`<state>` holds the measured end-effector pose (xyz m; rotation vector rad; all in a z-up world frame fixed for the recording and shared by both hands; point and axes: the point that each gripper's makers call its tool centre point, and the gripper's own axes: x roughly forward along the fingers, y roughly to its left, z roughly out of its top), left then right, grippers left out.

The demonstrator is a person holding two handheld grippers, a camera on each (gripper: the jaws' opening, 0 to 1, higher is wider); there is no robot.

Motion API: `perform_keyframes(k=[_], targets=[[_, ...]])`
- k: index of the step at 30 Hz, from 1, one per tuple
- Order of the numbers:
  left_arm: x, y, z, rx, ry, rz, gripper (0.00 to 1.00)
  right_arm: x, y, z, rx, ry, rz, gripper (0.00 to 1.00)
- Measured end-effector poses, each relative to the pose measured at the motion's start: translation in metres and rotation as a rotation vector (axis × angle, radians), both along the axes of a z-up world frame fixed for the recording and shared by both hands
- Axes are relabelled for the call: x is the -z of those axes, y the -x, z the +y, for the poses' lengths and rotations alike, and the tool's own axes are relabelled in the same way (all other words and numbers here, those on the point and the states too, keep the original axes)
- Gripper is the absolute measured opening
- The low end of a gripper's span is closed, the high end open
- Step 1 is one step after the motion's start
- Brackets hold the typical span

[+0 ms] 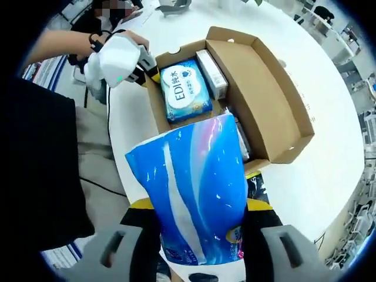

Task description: Operate the shoe box by opening the lid, removing the specified soft item, and placing it in the target area until the item is outside and the box remains undamaged.

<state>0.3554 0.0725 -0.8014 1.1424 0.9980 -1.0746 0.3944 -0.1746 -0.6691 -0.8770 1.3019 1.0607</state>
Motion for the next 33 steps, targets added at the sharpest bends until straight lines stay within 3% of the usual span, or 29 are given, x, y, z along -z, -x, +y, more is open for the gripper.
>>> perform_keyframes(k=[15,33], targets=[[0.0,0.0,0.0,0.001,0.001,0.0,0.04,-0.008,-0.012,-0.019,-0.002,-0.002,-0.036,0.52],[0.0,0.0,0.0,-0.002,0.001,-0.001,0.04,-0.007,-0.016,-0.058,0.02,0.022,-0.016,0.52]])
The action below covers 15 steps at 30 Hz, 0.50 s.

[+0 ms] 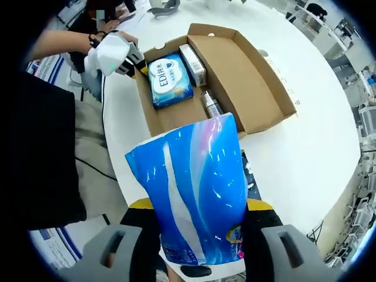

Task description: Operate the shoe box by opening the lid, removing the specified soft item, and placing it in the target area until the item is outside and the box remains undamaged.

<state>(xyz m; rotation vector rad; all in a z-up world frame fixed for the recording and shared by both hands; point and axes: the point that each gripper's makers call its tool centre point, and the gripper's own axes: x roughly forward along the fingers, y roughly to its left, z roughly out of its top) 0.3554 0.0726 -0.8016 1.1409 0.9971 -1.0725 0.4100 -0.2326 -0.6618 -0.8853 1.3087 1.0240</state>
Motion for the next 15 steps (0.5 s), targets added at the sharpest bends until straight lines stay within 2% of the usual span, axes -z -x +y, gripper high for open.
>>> perform_keyframes(k=[7,15], targets=[[0.0,0.0,0.0,0.001,0.0,0.0,0.04,0.003,-0.004,-0.016,-0.007,0.019,-0.014,0.52],[-0.001,0.0,0.0,0.001,0.0,0.001,0.04,0.007,-0.01,-0.021,-0.038,0.023,-0.031,0.52]])
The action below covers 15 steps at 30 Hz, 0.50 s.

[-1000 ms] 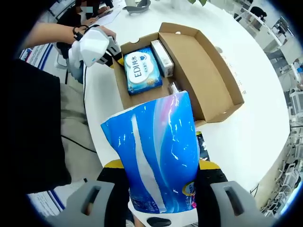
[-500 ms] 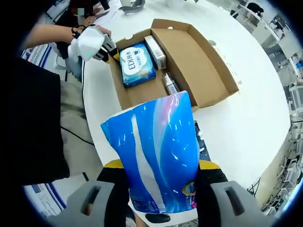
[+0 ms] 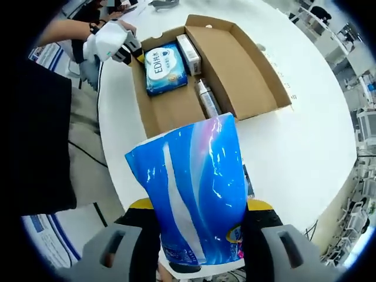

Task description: Operate the shoe box by opening the lid, removing the specified soft item, and placing it in the target area until the item is outside and the box remains undamaged.

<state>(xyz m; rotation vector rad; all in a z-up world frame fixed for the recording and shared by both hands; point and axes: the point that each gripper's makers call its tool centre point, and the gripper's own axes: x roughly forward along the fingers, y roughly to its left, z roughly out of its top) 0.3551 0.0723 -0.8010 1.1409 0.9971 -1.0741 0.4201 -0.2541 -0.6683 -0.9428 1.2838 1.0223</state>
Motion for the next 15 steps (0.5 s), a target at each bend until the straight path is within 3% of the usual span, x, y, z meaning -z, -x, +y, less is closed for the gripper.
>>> perform_keyframes(k=[15], targets=[[0.001,0.0,0.0,-0.002,0.0,0.001,0.04,0.019,-0.01,-0.022,-0.023,0.046,0.014,0.52]])
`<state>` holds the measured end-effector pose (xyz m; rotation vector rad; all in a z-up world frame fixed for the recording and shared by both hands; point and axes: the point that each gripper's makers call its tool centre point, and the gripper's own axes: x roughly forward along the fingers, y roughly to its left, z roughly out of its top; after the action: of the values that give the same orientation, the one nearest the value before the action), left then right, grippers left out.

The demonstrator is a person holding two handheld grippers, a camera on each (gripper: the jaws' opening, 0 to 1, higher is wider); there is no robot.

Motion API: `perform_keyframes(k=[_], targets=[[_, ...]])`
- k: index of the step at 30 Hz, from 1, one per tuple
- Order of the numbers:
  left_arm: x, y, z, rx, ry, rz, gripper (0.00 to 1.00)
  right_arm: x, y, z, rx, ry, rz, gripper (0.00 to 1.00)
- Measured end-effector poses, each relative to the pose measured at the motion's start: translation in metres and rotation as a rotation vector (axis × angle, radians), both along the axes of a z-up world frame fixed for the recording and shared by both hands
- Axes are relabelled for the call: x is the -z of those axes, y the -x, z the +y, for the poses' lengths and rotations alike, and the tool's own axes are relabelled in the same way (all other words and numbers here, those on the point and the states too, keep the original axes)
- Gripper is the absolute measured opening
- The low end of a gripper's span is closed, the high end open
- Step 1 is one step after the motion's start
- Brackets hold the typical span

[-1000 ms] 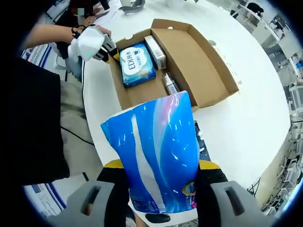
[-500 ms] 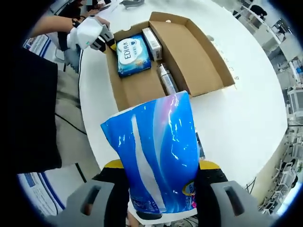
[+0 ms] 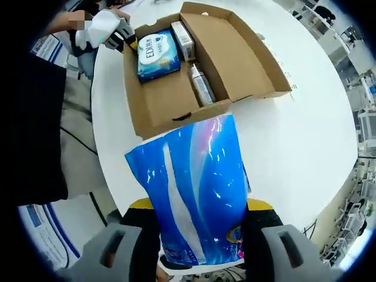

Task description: Operate the shoe box by opening the lid, removing the specified soft item, and placing it in the target area until the item is outside and the box remains undamaged.

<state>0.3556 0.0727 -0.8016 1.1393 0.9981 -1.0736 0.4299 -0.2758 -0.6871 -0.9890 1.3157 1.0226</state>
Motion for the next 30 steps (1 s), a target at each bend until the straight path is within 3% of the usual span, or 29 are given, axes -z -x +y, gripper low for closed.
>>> perform_keyframes(k=[18,30], targets=[[0.0,0.0,0.0,-0.004,-0.001,0.003,0.04,0.029,-0.026,-0.004,-0.088,-0.002,-0.053,0.53],[0.0,0.0,-0.001,-0.007,-0.002,0.007,0.04,0.059,-0.032,-0.005,-0.081,-0.001,-0.048,0.53]])
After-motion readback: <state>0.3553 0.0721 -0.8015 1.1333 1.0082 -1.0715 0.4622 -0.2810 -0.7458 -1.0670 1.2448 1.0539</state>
